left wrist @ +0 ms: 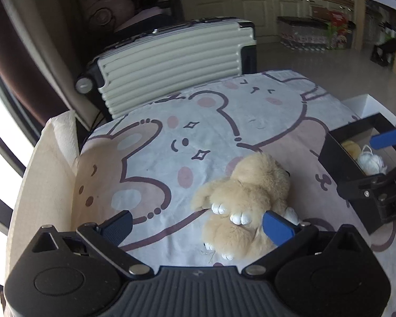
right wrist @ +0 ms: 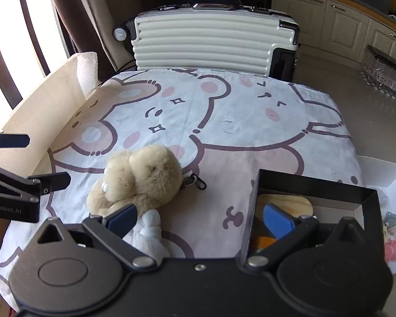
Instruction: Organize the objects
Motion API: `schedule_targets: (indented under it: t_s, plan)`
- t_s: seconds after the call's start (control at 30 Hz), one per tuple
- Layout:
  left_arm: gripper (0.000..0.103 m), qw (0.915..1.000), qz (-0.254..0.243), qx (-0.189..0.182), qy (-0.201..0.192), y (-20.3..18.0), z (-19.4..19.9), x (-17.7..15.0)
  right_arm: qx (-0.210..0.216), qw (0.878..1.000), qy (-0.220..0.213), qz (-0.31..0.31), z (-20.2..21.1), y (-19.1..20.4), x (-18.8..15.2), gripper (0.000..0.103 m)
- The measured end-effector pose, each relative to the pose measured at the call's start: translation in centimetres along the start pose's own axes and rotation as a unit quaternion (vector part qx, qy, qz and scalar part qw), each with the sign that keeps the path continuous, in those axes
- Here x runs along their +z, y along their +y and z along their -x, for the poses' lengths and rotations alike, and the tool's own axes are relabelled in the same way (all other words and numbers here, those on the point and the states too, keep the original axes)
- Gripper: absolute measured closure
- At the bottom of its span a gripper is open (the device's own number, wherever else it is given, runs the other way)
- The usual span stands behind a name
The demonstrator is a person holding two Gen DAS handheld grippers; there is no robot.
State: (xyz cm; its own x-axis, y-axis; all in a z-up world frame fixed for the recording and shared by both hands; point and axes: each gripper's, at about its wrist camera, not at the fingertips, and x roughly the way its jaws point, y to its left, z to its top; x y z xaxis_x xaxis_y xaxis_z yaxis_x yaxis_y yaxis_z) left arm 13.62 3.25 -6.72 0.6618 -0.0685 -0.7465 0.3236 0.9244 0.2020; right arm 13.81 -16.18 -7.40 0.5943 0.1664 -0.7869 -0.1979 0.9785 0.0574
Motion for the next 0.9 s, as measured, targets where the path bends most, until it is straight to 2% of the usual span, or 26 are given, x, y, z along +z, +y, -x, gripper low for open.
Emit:
schedule_targets:
  t_s: [0.07,0.13,0.3,0.37,0.53,0.67,0.9]
  plan:
    - [0.0,0.9992,-0.034,-0.02,0.0,-0.2,-0.7,-0.2,0.01,1.0,0.006,0.008,-0.5,0.2,0.0,0.0]
    - [0.0,0.9974,-0.061,-0.039,0.003,-0.4,-1.3,-0.4,0.019,1.0,0.01,0.016,-1.0,0.5,0.0,0.005]
    - [0.0,0.9903,-0.118,-0.072,0.011,-0.7,-3.1,-0.9,0.043,0.998,0.029,0.022,-2.5,0.7,0.2,0.03]
    - [0.0,0.9876,-0.133,-0.083,0.007,-0.6,-3.8,-1.1,0.055,0.997,0.042,0.026,-3.3,0.9,0.1,0.036]
    - [0.0,0.9805,-0.157,-0.118,-0.01,-0.6,-5.4,-1.1,0.082,0.994,0.067,0.036,-4.9,1.5,-0.2,0.038]
    - [0.0,0.9718,-0.188,-0.142,-0.008,-1.1,-6.5,-1.4,0.086,0.993,0.072,0.034,-5.5,1.2,-0.1,0.038]
    - [0.0,0.9585,-0.254,-0.13,-0.012,-2.5,-8.4,-1.5,0.091,0.992,0.081,0.027,-6.6,0.5,0.1,0.038]
